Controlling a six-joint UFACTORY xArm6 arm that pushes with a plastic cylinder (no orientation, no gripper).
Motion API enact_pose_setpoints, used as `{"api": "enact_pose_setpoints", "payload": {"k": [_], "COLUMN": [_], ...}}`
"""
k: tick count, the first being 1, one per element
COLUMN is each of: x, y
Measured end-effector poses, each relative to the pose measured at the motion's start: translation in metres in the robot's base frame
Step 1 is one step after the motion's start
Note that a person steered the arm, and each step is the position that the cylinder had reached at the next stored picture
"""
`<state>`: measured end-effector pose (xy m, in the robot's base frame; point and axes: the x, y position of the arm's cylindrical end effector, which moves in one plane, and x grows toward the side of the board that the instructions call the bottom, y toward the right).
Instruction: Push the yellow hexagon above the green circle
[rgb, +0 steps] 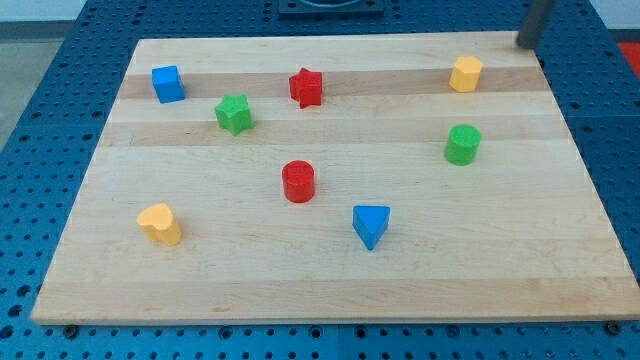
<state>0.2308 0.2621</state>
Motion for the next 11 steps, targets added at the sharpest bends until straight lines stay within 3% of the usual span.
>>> {"api": "enact_pose_setpoints", "payload": {"k": [4,9,11], "x": [0.029,0.091,0.091], "y": [-0.066,-0.074,-0.094]}}
